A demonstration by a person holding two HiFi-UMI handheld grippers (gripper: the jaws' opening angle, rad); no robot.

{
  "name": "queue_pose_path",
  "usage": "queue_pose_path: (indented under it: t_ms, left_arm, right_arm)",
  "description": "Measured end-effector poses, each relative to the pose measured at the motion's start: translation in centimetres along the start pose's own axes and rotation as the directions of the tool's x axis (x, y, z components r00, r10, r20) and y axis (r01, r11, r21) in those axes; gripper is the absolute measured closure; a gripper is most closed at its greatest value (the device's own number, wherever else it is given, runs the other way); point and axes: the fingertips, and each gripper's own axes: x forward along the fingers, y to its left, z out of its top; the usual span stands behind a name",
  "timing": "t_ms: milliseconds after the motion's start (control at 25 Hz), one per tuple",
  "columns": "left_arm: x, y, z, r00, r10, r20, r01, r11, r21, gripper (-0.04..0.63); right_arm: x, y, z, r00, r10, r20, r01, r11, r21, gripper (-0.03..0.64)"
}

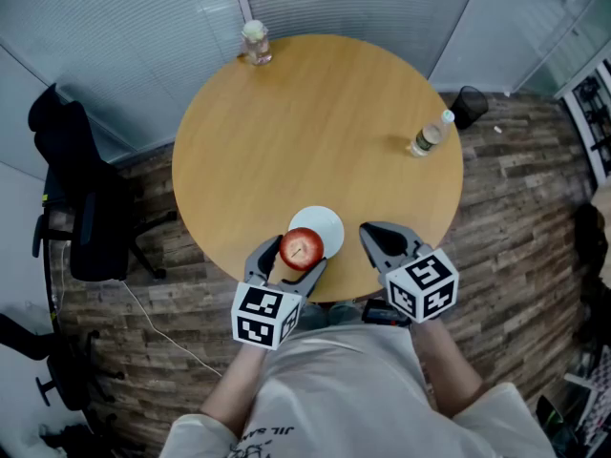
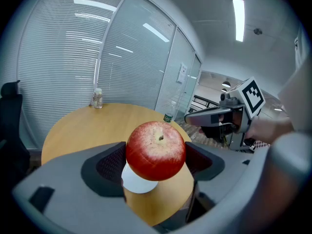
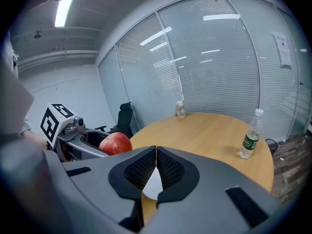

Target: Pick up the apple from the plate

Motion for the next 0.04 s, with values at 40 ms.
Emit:
queue_pose_path:
  t_ms: [40]
  left_arm:
    - [-0.02,0.06,-0.02,1.000,0.000,0.000,0.000,1.000,0.000,0.215]
  right_arm:
    - [0.04,0.04,-0.01,1.000,0.001,-0.001,-0.001,1.000,0.000,0.586]
